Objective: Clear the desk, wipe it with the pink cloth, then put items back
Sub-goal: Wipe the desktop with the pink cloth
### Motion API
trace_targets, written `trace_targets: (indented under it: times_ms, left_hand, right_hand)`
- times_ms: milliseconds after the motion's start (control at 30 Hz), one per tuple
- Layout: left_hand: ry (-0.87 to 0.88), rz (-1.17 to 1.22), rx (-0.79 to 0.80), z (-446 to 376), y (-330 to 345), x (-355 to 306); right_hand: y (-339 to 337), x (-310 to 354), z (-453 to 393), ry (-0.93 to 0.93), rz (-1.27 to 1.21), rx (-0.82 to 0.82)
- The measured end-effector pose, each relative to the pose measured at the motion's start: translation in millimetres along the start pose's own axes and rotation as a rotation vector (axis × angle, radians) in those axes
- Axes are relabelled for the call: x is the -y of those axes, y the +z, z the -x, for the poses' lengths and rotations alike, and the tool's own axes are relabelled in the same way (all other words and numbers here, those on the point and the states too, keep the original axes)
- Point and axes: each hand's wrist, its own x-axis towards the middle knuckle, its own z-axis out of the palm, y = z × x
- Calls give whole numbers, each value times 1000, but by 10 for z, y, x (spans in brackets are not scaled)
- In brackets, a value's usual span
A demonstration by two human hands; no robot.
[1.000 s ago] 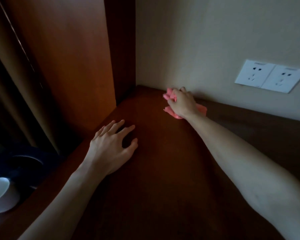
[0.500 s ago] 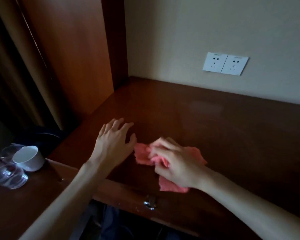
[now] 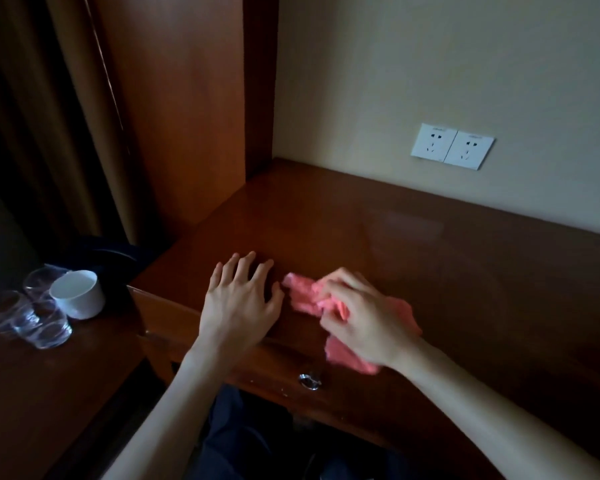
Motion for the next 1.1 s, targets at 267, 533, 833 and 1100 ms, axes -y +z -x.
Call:
trace_targets:
  times_ms: [267, 533, 833, 1100]
  left_hand:
    - [14, 9, -5, 6, 18, 26]
    - [18, 25, -9, 16, -13, 16]
    - [6, 19, -9, -9, 15, -10]
    - [8, 5, -24, 10, 20, -6]
  right_hand:
    - [145, 27, -290, 114, 76, -126]
    - [113, -223, -405, 128, 88, -118]
    - [-97, 26, -83, -5, 40, 40]
    - [-10, 172, 69, -5, -13, 18]
